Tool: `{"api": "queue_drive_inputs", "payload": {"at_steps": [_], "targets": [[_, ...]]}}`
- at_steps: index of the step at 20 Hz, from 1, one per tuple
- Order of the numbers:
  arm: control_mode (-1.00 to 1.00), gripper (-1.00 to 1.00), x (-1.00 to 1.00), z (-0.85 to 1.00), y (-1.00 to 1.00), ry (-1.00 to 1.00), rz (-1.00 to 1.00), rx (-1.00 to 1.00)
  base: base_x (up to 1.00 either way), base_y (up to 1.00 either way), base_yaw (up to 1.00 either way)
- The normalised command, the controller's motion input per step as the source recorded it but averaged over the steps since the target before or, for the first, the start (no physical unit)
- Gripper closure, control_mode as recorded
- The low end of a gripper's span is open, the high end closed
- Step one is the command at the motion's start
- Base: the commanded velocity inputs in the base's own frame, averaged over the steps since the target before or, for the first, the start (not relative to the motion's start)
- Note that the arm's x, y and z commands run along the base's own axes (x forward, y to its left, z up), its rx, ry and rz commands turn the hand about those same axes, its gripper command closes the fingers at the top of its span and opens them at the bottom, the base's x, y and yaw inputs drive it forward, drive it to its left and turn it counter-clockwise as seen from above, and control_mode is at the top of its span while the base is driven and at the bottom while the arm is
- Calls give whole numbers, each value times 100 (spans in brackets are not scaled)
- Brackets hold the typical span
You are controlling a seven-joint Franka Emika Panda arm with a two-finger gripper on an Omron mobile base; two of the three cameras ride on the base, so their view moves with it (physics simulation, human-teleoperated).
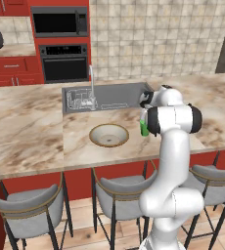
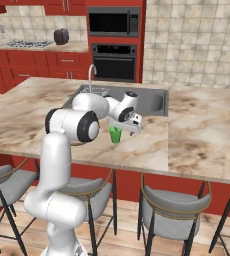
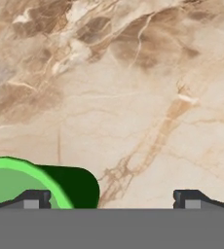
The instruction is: Place the cup inside the bowl on the dining table and move the bowl to any counter.
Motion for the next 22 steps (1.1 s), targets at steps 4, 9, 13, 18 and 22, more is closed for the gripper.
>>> {"api": "queue_drive_inputs", "payload": {"at_steps": [4,9,13,18,22], "targets": [[-100,100,0,0,0,0,0,0,0,0,0],[-100,100,0,0,0,0,0,0,0,0,0],[-100,100,0,0,0,0,0,0,0,0,0],[-100,100,0,0,0,0,0,0,0,0,0],[-100,100,-7,11,4,0,0,0,0,0,0]]}}
